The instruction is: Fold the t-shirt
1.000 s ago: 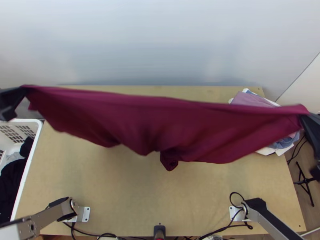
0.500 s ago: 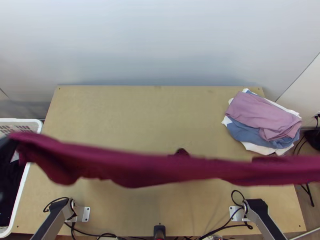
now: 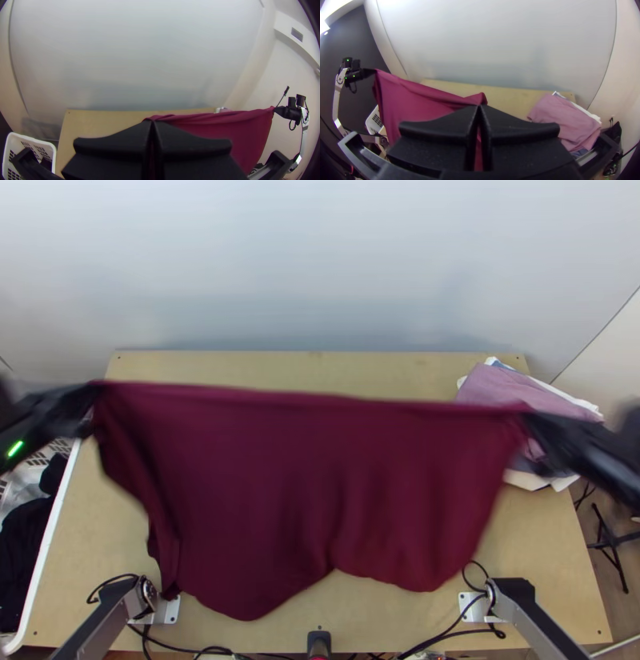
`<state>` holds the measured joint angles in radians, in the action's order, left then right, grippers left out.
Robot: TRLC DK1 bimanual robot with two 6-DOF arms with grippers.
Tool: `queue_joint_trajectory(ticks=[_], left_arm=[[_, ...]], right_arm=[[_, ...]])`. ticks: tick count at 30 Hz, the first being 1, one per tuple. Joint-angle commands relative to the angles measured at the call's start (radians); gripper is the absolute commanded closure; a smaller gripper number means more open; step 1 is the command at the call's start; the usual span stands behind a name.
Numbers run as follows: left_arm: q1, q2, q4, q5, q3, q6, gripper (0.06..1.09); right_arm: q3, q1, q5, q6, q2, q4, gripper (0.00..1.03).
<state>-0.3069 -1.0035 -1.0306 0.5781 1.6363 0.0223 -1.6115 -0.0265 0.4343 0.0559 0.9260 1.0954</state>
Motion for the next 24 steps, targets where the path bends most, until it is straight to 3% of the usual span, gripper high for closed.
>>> queue_joint_trajectory(ticks=[1,3,7,13,17,24], left_arm=[[0.009,-0.254,0.340,-0.064,-0.317,-0.010,1.04],[0.034,-0.371,0.377,-0.072,-0.308,-0.010,1.04],[0.132,-0.586,0.501,-0.230,-0.293,0.039,1.05],[0.172,-0.833,0.480,-0.299,-0.069,-0.002,1.04],[0.192,-0.937,0.440,-0.345,0.010,0.013,1.04],[0.206,-1.021,0.449,-0.409,0.002,0.005,1.04]], right_arm=[[0.248,0.020,-0.009,-0.148,0.359,-0.209,1.00],[0.232,0.022,-0.009,-0.212,0.504,-0.256,1.00],[0.107,0.020,-0.040,-0.281,0.807,-0.322,1.00],[-0.261,0.019,-0.065,-0.301,1.171,-0.319,1.00],[-0.415,-0.033,-0.065,-0.324,1.292,-0.264,1.00],[-0.430,-0.049,-0.112,-0.323,1.357,-0.269,1.00]])
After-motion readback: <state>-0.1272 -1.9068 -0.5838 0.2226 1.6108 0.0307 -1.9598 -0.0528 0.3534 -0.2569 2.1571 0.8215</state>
